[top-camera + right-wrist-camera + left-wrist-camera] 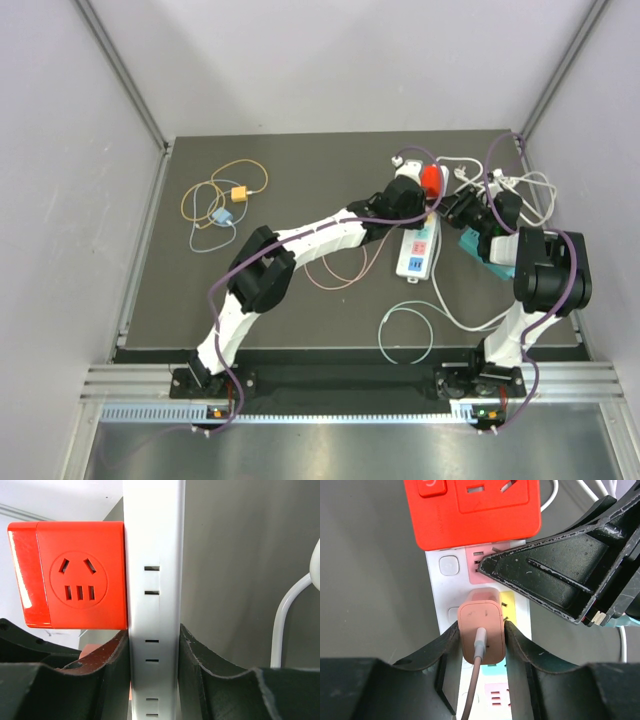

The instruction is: Pull the plug off the socket

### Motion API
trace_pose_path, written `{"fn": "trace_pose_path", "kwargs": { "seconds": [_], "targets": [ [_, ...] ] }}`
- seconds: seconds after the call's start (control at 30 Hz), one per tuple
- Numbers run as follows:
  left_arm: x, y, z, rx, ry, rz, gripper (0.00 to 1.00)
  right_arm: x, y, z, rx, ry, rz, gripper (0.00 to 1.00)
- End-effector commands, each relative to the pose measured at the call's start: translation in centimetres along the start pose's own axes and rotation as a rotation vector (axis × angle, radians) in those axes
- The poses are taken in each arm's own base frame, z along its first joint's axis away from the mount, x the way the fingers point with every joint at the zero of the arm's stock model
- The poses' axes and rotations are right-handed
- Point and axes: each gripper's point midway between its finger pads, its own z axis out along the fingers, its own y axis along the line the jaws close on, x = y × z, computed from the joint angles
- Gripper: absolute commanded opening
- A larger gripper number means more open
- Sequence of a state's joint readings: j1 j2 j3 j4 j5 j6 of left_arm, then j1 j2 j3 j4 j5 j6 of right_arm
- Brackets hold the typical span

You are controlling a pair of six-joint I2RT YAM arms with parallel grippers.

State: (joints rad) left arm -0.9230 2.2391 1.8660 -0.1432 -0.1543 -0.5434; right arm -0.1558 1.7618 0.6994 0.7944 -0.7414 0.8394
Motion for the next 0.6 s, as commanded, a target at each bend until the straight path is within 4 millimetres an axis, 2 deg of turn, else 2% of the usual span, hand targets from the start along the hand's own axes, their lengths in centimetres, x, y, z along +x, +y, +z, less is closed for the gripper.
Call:
{"fn": "trace_pose_path", "kwargs": {
  "seconds": [0.0, 0.1, 0.13, 0.17, 0.23, 0.27, 0.3, 0.37, 0.47, 0.57],
  "targets": [
    [-2.2, 0.3, 0.4, -0.033, -0.068, -0.025, 0.00, -1.8, 3.3, -0.1, -0.126, -0.037, -0.094, 0.00],
    [-2.8, -0.4, -0.6, 0.008, -0.063, -0.073, 0.00, -2.0, 3.3, -0.2, -0.124, -0.049, -0.121, 0.00],
    [-3.5, -1.0, -1.3, 0.039, -0.068, -0.119, 0.00, -2.0, 3.1, -0.2, -0.118, -0.050, -0.121, 0.00],
    [-2.8, -0.5, -1.4, 0.065, -0.035, -0.154, 0.00, -2.0, 3.1, -0.2, -0.116, -0.052, -0.123, 0.00],
    [-3.9, -1.0, -2.1, 0.133, -0.040, -0.260, 0.00, -1.9, 2.9, -0.1, -0.112, -0.050, -0.122, 0.00],
    [-3.1, -0.5, -2.3, 0.164, 0.004, -0.293, 0.00, -1.9, 2.8, -0.2, -0.110, -0.051, -0.120, 0.00],
    [-3.6, -0.7, -2.5, 0.196, -0.006, -0.319, 0.00, -2.0, 2.8, -0.2, -0.109, -0.055, -0.121, 0.00],
    [-3.3, -0.6, -2.9, 0.229, 0.019, -0.359, 0.00, -2.1, 2.8, -0.2, -0.108, -0.057, -0.125, 0.00],
    [-3.6, -0.9, -3.6, 0.238, 0.006, -0.291, 0.00, -2.2, 2.6, -0.4, -0.103, -0.062, -0.120, 0.00],
    [-3.7, -0.3, -4.4, 0.182, -0.046, -0.114, 0.00, -2.4, 2.6, -0.5, -0.102, -0.066, -0.117, 0.00]
  ]
}}
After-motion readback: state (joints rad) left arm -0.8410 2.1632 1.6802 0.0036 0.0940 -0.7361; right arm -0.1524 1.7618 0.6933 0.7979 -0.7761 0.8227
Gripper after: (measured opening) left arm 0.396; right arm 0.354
